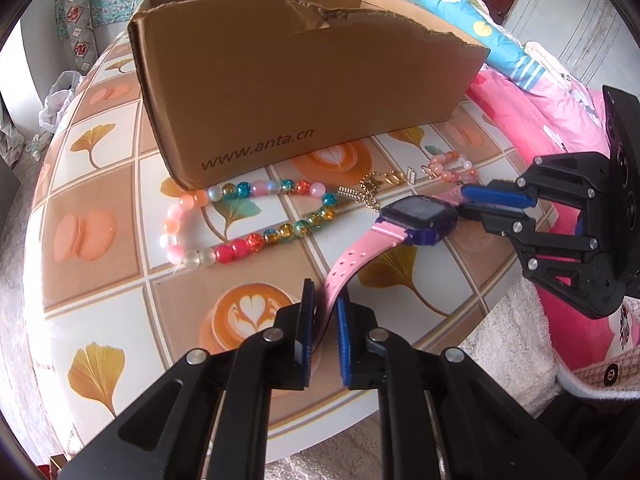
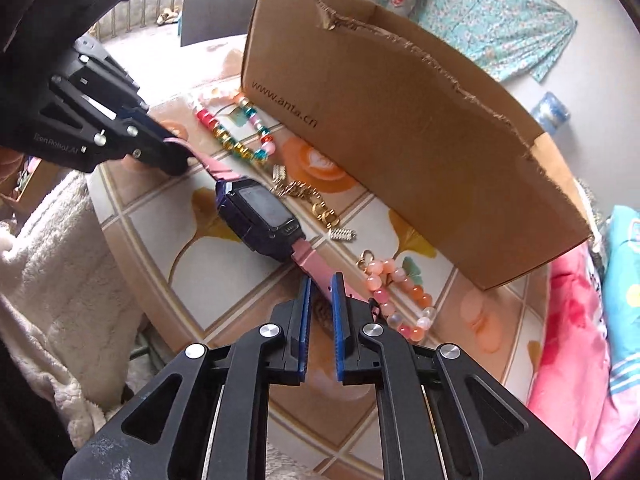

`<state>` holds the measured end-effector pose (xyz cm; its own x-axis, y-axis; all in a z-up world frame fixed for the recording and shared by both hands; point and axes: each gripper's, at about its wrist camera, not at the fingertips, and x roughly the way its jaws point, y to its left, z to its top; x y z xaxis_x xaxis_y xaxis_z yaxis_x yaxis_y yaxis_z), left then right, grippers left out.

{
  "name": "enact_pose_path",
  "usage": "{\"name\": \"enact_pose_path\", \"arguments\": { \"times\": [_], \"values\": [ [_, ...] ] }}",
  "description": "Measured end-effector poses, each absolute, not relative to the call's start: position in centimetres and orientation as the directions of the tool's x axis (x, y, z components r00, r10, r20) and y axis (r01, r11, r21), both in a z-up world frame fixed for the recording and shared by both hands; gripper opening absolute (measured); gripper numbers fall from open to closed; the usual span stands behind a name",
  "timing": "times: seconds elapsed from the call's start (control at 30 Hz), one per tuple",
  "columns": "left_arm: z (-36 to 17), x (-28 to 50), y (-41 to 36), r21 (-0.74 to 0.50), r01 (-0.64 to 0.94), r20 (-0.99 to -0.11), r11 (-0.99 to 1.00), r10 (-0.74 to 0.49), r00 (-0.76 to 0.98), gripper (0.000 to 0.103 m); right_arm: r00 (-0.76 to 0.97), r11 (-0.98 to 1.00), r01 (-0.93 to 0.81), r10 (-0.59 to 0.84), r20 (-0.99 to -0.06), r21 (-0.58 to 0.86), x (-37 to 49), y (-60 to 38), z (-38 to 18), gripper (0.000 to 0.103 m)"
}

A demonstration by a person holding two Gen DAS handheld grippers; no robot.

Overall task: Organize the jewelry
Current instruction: 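Carry the watch with both tools over the cardboard box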

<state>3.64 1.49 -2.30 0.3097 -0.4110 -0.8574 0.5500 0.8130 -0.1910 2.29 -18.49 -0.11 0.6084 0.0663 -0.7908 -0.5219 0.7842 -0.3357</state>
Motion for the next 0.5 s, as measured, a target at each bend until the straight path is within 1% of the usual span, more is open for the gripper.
{"name": "enact_pose_path", "arguments": {
  "times": [0.27, 0.43, 0.5],
  "values": [
    [-2.3, 3.6, 1.6, -0.198, 0.554, -0.855, 0.809, -0.419, 0.307, 0.009, 0.629, 0.748, -0.541, 0.055, -0.776, -0.386, 3.2, -18.3, -0.4, 0.011],
    [-2.3, 3.6, 1.7, -0.201, 0.552, -0.853, 0.809, -0.422, 0.307, 0.009, 0.611, 0.735, -0.558, 0.050, -0.790, -0.386, 3.8, -18.8, -0.8, 0.011],
    [-2.3, 3.6, 1.7, -0.202, 0.552, -0.851, 0.809, -0.424, 0.310, 0.009, 0.603, 0.748, -0.554, 0.057, -0.796, -0.366, 4.3, -19.1, -0.9, 0.008]
  ]
}}
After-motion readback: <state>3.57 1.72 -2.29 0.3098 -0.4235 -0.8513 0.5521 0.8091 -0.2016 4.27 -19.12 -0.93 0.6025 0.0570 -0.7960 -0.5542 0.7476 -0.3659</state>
